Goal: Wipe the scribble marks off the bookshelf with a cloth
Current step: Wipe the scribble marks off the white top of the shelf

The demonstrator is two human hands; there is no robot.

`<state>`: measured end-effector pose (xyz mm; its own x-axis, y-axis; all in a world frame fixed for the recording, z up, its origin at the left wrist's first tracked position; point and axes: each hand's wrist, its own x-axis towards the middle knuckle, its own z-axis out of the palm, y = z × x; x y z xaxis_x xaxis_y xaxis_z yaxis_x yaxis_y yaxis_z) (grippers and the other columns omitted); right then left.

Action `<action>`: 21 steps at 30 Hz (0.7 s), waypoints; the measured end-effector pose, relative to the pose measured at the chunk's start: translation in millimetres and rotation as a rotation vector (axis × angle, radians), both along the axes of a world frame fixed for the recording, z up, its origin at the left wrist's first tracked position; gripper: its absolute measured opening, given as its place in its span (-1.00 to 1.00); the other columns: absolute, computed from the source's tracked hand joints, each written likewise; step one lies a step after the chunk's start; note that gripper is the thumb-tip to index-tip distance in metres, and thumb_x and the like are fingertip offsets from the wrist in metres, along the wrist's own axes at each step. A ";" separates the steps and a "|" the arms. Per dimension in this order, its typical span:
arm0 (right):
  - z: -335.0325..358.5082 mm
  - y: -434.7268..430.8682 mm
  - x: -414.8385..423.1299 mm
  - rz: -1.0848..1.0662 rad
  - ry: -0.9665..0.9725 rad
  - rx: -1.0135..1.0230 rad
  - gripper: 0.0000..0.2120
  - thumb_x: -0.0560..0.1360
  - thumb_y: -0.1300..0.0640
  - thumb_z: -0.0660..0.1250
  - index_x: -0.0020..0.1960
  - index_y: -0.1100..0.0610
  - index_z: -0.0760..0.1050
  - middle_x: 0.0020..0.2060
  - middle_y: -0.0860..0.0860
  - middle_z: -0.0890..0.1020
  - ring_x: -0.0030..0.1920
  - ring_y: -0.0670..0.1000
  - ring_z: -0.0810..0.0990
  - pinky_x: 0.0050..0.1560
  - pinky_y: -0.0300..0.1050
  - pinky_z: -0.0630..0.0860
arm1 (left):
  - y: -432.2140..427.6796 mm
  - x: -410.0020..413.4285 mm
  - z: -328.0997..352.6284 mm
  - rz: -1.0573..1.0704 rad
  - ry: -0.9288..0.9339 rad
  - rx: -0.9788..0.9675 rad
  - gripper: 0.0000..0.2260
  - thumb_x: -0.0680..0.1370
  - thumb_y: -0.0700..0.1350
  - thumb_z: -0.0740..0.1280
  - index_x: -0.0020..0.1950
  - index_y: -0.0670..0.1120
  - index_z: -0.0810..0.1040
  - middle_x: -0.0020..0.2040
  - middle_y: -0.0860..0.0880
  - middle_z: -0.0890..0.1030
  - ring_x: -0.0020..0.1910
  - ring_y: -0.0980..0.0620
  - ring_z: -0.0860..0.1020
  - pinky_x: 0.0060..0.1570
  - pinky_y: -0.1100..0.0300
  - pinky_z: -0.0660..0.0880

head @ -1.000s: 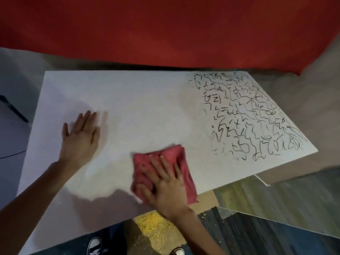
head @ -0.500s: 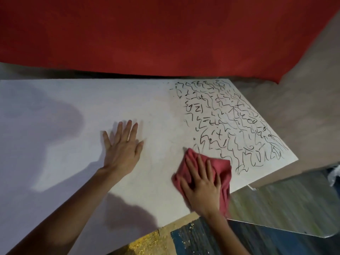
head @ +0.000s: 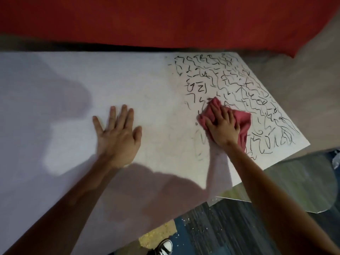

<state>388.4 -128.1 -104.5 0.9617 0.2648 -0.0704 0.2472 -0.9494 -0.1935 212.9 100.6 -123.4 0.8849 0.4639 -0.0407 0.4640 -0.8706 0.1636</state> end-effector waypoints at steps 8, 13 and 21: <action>-2.0 -30.2 -120.7 0.152 -0.044 0.004 -0.19 0.34 -0.55 -0.29 0.49 -0.25 0.09 0.52 -0.11 0.16 0.53 0.05 0.06 0.44 0.21 -0.02 | -0.1 -0.6 -1.7 -0.001 -0.027 0.014 -0.33 0.51 0.15 -0.27 0.57 -0.08 0.05 0.58 -0.01 0.03 0.56 -0.09 -0.05 0.40 -0.29 -0.19; 2.1 3.2 -3.9 -0.070 -0.023 0.077 -0.44 0.53 -0.32 0.05 0.50 -0.23 0.12 0.53 -0.11 0.12 0.53 0.02 -0.01 0.46 0.21 -0.05 | -0.2 -0.7 -1.1 0.008 -0.002 0.021 -0.40 0.57 0.13 -0.28 0.58 -0.05 -0.03 0.58 0.00 -0.05 0.56 -0.06 -0.11 0.41 -0.26 -0.22; -3.1 15.6 -101.9 0.137 -0.019 0.006 -0.35 0.50 -0.32 -0.20 0.55 -0.16 -0.02 0.56 -0.08 -0.05 0.55 0.09 -0.13 0.45 0.23 -0.19 | -2.6 -1.5 5.2 0.036 0.065 0.010 -0.48 0.65 0.09 -0.15 0.58 -0.03 -0.10 0.58 0.04 -0.13 0.56 -0.02 -0.16 0.43 -0.25 -0.17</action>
<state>286.6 -112.6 -107.6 0.9178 0.3937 -0.0508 0.3778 -0.9056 -0.1927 211.4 98.0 -118.3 0.8633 0.4962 -0.0926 0.5044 -0.8546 0.1234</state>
